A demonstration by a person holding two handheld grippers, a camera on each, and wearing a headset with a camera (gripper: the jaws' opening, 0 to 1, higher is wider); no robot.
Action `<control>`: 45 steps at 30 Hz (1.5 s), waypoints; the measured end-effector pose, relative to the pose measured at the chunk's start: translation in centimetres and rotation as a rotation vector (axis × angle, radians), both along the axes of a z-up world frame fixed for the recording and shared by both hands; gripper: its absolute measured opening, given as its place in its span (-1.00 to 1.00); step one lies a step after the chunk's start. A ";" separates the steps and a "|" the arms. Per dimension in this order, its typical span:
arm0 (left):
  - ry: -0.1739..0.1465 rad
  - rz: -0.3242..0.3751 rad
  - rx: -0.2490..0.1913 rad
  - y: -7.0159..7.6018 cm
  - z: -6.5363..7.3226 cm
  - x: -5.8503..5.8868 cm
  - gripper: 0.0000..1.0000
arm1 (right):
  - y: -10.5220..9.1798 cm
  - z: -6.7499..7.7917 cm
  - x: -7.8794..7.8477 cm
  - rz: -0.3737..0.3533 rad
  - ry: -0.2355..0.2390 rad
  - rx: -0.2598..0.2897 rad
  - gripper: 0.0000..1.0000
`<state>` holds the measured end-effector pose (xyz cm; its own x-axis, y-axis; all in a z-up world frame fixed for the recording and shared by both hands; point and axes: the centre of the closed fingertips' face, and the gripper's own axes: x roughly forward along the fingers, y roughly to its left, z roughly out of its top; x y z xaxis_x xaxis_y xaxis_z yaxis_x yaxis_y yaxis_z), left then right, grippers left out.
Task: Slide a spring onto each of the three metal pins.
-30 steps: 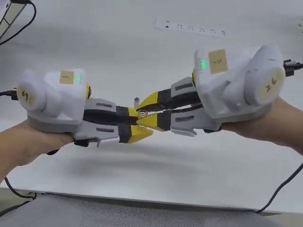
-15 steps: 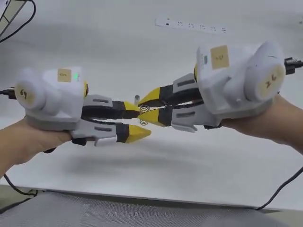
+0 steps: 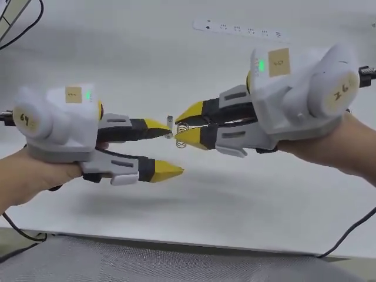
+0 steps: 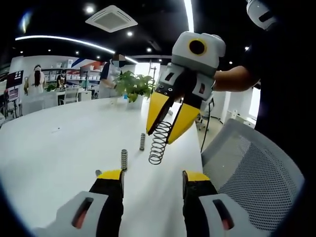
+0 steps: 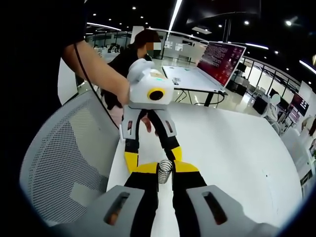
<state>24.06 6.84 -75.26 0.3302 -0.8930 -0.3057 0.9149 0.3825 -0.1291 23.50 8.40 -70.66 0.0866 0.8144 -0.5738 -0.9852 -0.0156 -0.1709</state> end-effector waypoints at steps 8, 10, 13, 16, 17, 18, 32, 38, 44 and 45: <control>0.000 0.067 0.033 2.3 -1.0 0.3 0.20 | -0.5 -0.1 0.6 -0.026 0.000 0.009 -0.86; -0.001 0.085 0.035 2.8 -1.1 0.4 0.27 | -0.6 -0.1 0.8 -0.034 0.003 0.010 -0.86; -0.006 0.112 0.035 3.4 -1.1 0.7 0.42 | -0.7 0.0 1.0 -0.047 0.006 0.017 -0.86; -0.009 0.139 0.044 4.0 -1.2 1.0 0.58 | -0.8 0.1 1.4 -0.062 0.010 0.027 -0.86; -0.016 0.152 0.040 4.1 -1.0 1.2 0.64 | -0.9 0.1 1.6 -0.071 0.015 0.032 -0.86; -0.017 0.158 0.038 4.2 -1.0 1.3 0.68 | -0.9 0.1 1.7 -0.079 0.018 0.035 -0.86; 0.000 0.189 0.059 5.6 -1.8 1.1 0.96 | -1.2 -0.1 2.8 -0.126 0.021 0.045 -0.86; 0.009 0.215 0.041 5.9 -1.6 1.3 0.96 | -0.7 0.1 3.7 -0.160 0.040 0.075 -0.86; 0.014 0.233 0.029 6.3 -1.6 1.5 0.97 | -0.3 0.0 4.9 -0.191 0.057 0.081 -0.86; 0.014 0.236 0.029 6.4 -1.6 1.5 0.97 | -0.2 0.0 5.1 -0.193 0.054 0.079 -0.86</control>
